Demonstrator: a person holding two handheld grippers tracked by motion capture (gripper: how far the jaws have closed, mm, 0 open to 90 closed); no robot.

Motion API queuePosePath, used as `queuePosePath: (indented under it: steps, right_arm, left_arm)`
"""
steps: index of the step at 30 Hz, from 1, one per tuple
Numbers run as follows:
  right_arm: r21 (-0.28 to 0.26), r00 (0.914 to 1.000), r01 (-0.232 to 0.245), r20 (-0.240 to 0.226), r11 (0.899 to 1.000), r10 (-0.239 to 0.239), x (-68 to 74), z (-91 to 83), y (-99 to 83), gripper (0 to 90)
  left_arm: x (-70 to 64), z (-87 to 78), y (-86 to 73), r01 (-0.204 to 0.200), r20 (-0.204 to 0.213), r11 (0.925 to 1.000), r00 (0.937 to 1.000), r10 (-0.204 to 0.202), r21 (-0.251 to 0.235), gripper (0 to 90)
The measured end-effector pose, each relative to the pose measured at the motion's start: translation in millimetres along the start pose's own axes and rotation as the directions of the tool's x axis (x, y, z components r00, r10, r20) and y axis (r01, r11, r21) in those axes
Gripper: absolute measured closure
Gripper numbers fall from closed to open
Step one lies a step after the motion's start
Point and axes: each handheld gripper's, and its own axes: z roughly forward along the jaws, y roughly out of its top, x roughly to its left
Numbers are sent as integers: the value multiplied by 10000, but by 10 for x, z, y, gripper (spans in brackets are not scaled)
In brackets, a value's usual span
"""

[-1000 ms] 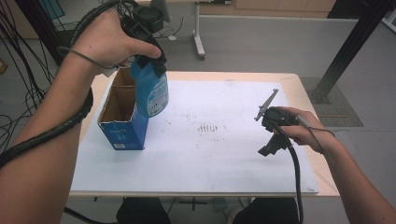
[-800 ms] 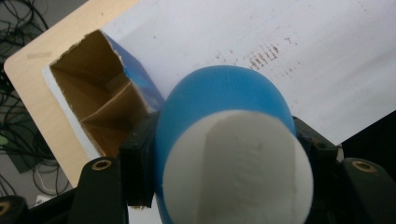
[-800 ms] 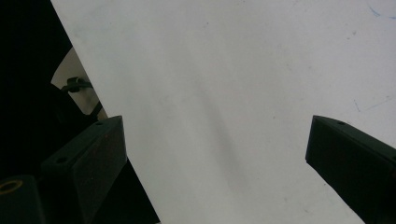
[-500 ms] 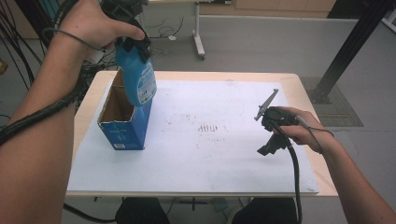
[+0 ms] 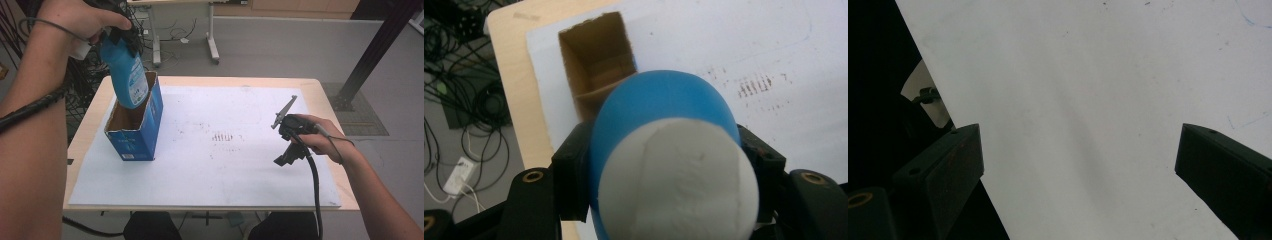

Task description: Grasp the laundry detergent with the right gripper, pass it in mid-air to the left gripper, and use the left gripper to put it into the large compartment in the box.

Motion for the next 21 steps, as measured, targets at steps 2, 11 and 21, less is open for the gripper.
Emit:
queuePosePath:
  steps: [2, 11, 21]
  right_arm:
    - [-54, 10000, 11, 3, 10000, -11, 1, 4, 6, 53]
    - [-97, 9999, 81, 65, 9999, -80, 5, 6, 38, 53]
    - [-143, 9999, 124, 94, 9998, -123, 27, -18, 59, 53]
  left_arm:
    - [49, 1, 7, 250, -79, 9997, 9997, -250, 33, 377]
    - [236, -11, 53, 1463, -421, 9891, 9885, -1455, 189, 377]
    - [308, 81, 46, 1787, -495, 9839, 9827, -1782, 62, 377]
